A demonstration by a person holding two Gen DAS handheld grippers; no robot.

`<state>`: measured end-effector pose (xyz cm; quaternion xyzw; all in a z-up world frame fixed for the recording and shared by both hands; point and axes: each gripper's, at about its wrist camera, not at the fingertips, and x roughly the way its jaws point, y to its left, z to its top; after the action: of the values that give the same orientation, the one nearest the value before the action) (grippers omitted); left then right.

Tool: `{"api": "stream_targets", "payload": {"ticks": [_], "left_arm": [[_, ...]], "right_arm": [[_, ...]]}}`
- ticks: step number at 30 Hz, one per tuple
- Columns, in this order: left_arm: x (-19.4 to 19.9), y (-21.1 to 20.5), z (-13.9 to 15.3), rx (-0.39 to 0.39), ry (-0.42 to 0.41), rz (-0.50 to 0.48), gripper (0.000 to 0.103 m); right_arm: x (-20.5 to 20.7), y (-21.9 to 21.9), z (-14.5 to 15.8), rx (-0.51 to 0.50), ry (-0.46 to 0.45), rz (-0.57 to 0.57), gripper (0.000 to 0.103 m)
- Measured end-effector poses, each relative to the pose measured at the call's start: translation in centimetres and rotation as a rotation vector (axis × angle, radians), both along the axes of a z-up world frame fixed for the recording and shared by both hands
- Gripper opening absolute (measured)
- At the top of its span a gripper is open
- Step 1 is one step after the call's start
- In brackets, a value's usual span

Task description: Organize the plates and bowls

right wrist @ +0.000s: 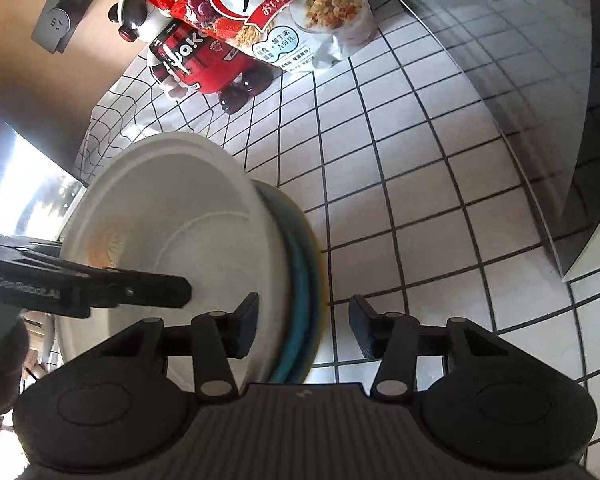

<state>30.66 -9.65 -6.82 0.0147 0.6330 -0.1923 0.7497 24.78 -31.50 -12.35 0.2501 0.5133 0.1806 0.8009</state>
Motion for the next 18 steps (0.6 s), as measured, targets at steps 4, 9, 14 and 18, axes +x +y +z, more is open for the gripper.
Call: {"api": "stream_targets", "payload": {"ticks": [4, 9, 14, 18], "left_arm": [[0.1, -0.1, -0.2, -0.031, 0.022, 0.003, 0.079], [0.6, 0.7, -0.1, -0.096, 0.032, 0.025, 0.079], [0.4, 0.9, -0.1, -0.092, 0.011, 0.027, 0.076], [-0.1, 0.8, -0.5, -0.047, 0.006, 0.006, 0.076]], "right_arm": [[-0.1, 0.2, 0.1, -0.003, 0.000, 0.000, 0.047], [-0.2, -0.2, -0.1, 0.016, 0.014, -0.007, 0.047], [0.1, -0.1, -0.3, 0.037, 0.031, 0.001, 0.048], [0.7, 0.8, -0.4, 0.072, 0.062, 0.018, 0.048]]}}
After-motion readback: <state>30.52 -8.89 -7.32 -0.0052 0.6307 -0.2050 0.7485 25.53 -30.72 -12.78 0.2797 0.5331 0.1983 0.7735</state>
